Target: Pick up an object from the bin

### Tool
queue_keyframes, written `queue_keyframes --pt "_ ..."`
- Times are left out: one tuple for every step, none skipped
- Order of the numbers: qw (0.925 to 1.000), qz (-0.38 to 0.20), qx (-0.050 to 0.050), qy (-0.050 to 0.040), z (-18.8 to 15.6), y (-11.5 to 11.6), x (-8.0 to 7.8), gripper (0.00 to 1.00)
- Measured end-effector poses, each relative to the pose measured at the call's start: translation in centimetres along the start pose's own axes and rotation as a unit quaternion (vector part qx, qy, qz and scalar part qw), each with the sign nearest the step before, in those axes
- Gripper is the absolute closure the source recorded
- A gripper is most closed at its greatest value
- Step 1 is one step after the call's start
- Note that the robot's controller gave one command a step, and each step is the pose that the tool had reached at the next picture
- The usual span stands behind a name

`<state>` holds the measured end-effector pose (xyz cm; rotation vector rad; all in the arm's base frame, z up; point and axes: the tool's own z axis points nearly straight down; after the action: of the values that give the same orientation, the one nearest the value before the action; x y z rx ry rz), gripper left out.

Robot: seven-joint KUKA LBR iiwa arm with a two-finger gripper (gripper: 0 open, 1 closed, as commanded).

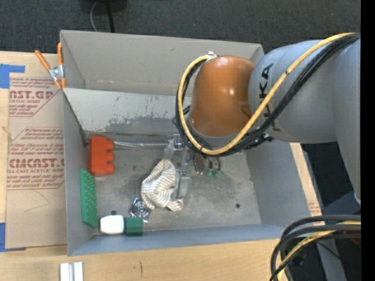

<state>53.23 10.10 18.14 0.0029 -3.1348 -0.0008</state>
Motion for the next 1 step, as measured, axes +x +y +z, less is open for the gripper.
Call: queue_keyframes --pt "1.0000 0.001 0.000 -0.0039 -0.45 -0.06 -0.18 0.00"
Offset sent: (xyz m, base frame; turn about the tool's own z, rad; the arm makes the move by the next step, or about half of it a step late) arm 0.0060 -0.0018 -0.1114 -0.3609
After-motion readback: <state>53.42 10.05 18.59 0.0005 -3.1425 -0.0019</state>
